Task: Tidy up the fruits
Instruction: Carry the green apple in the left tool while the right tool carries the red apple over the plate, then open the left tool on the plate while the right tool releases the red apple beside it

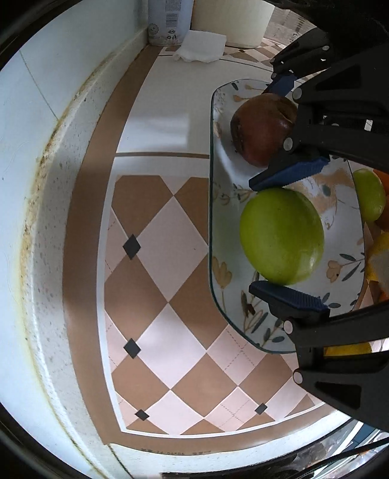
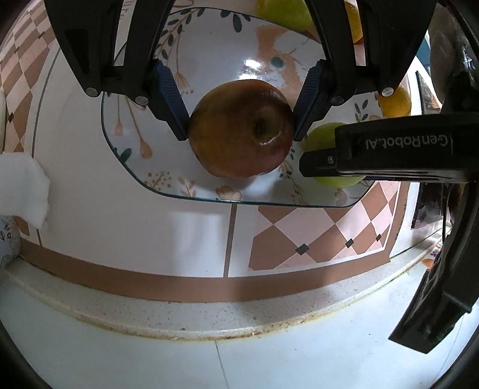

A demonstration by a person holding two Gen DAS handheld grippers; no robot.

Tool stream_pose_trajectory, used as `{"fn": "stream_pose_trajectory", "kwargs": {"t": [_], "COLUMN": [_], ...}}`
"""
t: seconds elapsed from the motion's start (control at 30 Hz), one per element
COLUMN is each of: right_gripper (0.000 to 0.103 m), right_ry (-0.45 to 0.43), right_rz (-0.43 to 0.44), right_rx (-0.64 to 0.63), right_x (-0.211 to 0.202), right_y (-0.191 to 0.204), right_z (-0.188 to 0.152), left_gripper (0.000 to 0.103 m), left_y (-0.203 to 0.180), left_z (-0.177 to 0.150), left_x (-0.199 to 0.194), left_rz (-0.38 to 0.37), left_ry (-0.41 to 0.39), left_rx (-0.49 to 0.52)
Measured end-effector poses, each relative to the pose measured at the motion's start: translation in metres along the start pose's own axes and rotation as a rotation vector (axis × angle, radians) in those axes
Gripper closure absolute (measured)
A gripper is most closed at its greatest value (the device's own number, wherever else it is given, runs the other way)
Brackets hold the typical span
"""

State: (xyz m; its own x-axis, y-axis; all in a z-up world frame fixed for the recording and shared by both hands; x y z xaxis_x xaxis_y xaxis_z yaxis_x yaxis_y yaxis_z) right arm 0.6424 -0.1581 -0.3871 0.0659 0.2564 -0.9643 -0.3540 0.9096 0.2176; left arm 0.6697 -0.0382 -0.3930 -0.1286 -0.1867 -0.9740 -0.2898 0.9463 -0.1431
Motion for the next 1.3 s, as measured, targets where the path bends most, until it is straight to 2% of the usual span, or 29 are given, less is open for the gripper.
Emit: {"fn": "stream_pose_trajectory", "kwargs": {"t": [0.07, 0.1, 0.13, 0.17, 0.23, 0.5, 0.77, 0.97, 1.3], "right_gripper": [0.02, 0.019, 0.019, 0.019, 0.019, 0.019, 0.019, 0.019, 0.019], "right_ry": [0.017, 0.017, 0.017, 0.018, 0.025, 0.022, -0.026, -0.074, -0.14], "right_rz": [0.03, 0.033, 0.025, 0.019, -0.008, -0.116, -0.154, -0.163, -0.207], "right_rx": [0.044, 0.057, 0.062, 0.061, 0.063, 0.094, 0.103, 0.091, 0.084], "right_x": [0.0, -0.001, -0.005, -0.006, -0.012, -0.048, -0.095, -0.131, -0.196], "right_y": [-0.004, -0.004, -0.005, -0.005, -0.005, -0.004, 0.016, 0.043, 0.077], "right_z": [0.0, 0.0, 0.0, -0.001, -0.003, -0.028, -0.061, -0.086, -0.136], "left_gripper": [0.042, 0.042, 0.037, 0.025, 0.018, 0.017, 0.017, 0.017, 0.017], "left_y": [-0.002, -0.002, -0.003, -0.004, -0.002, 0.021, 0.047, 0.062, 0.07], "left_z": [-0.001, -0.001, -0.001, -0.001, -0.005, -0.043, -0.109, -0.132, -0.196], "left_x": [-0.003, -0.005, -0.007, -0.009, -0.012, -0.028, -0.062, -0.112, -0.168], "left_rz": [-0.004, 0.002, 0.009, 0.014, 0.025, 0.082, 0.093, 0.064, 0.022], "left_ry": [-0.006, -0.015, -0.025, -0.031, -0.041, -0.114, -0.247, -0.318, -0.443], "left_rx": [0.0, 0.0, 0.0, 0.001, 0.004, 0.019, 0.036, 0.042, 0.096]}}
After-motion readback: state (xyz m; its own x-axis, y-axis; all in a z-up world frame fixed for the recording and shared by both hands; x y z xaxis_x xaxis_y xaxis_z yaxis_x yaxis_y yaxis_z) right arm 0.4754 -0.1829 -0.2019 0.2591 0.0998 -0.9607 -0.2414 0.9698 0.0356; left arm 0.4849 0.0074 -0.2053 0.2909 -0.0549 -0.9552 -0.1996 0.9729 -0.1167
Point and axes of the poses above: each gripper's, at about its wrist camera, not at the fingertips, and x roughly the way its jaws point, y to its left, z to its top, the point moved 2 cm from there along x, roughly the way its jaws point, and after that the axes turned 14 degrees about -x, right-handed, at the moved point
